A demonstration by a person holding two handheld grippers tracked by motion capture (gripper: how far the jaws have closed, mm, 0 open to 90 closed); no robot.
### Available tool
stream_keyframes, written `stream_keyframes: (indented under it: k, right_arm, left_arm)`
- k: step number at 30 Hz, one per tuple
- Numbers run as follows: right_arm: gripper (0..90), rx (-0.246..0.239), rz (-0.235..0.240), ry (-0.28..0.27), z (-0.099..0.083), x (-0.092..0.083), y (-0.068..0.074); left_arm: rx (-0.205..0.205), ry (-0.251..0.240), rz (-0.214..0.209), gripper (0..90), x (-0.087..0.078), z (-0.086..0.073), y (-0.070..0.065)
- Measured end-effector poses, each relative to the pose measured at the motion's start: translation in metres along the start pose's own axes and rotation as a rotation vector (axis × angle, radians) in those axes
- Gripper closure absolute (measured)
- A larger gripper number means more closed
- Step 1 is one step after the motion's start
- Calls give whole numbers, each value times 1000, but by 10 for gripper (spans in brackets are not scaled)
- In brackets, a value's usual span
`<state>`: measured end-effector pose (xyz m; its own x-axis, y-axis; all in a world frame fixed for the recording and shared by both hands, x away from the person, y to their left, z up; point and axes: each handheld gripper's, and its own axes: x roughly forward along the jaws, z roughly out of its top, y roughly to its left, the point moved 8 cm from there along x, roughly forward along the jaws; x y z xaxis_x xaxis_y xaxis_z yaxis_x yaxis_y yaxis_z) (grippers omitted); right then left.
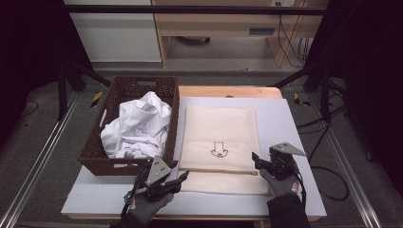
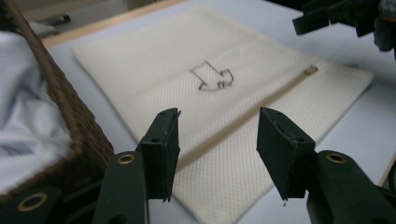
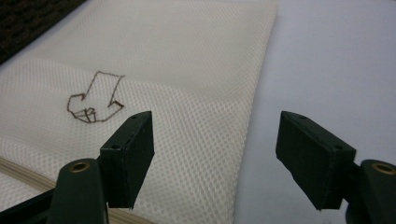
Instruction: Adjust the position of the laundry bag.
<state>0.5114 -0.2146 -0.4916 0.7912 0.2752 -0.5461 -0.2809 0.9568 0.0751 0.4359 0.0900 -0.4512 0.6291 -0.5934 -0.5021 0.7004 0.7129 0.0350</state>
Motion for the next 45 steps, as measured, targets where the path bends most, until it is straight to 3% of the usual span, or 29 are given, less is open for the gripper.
stream_keyframes:
  k: [4,7,9,10,16,20,22,28,31,36,40,42,45]
  right_arm:
    - [304,9,-14,34,-8,4,-3]
    - [350,15,-28,58,-14,8,-8]
    - [372,27,-35,80,-18,11,-10]
    - [386,26,-37,90,-20,12,-11]
    - [492,33,-47,140,-29,18,-15]
    - [573,37,-58,167,-35,20,-17]
    - [611,44,-45,181,-37,20,-17]
    - [812,63,3,189,-37,21,-12]
    - [855,74,20,189,-36,21,-12]
    - [858,77,16,148,-32,21,-15]
    - [817,76,13,147,-32,21,-14]
    - [747,64,10,135,-31,20,-14]
    - [606,76,29,86,-26,16,-11]
  left_arm:
    - [-7,58,-5,509,6,-17,-3]
    - [-19,156,-2,523,16,-43,-1]
    - [-24,193,17,531,23,-53,2]
    - [-37,213,8,536,27,-58,3]
    - [-70,259,12,568,36,-71,9]
    - [-92,264,-17,634,38,-73,8]
    - [-78,274,-24,689,38,-73,6]
    - [-93,270,-63,827,38,-73,4]
    - [-83,261,-54,855,37,-72,4]
    - [-91,239,-43,858,37,-70,4]
    - [-79,238,-21,831,38,-71,4]
    - [-76,235,-19,782,37,-70,4]
    - [-61,183,-28,682,32,-59,2]
